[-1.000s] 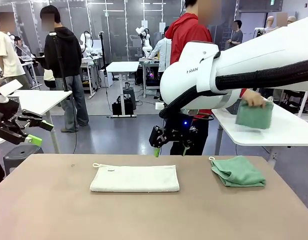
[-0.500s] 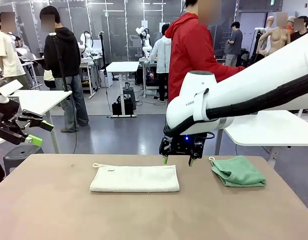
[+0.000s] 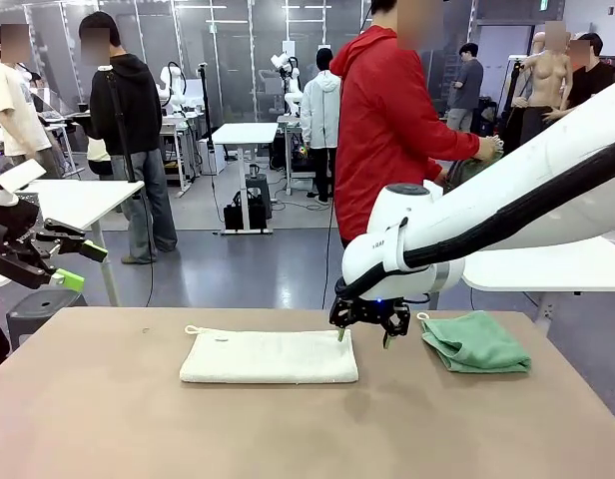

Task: Fold the towels and place them in the basket.
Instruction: When a person lays out a Towel with hook on the table, fold it in half twice.

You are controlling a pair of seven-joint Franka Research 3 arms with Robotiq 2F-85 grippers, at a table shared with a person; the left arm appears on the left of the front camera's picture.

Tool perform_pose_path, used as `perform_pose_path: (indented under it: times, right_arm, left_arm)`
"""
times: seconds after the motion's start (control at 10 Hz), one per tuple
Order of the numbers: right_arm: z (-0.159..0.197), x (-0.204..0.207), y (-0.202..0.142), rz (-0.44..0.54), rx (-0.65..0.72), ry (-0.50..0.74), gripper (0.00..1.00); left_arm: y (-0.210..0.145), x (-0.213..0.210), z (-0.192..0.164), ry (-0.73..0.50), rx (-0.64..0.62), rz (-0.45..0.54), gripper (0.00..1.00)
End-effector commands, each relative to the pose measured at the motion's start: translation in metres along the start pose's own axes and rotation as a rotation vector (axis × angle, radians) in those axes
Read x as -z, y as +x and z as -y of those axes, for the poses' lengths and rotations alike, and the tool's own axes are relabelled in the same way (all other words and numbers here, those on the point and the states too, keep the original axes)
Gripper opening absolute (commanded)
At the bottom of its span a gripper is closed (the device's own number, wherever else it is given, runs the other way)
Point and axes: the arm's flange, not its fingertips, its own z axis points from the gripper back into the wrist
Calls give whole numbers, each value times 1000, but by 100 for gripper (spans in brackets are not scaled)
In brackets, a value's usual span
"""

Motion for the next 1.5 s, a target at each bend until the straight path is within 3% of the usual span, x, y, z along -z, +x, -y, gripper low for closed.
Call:
perform_pose_path:
  times: [0.0, 0.6, 1.4]
  right_arm:
    - [-10, 12, 14, 15, 2, 7, 100]
    - [-3, 14, 10, -4, 5, 4, 100]
    - [-31, 40, 14, 29, -38, -87, 100]
  left_arm:
    - [1, 0, 0, 0, 1, 2, 100]
    - [1, 0, 0, 0, 1, 2, 100]
    - [1, 0, 0, 0, 1, 2, 100]
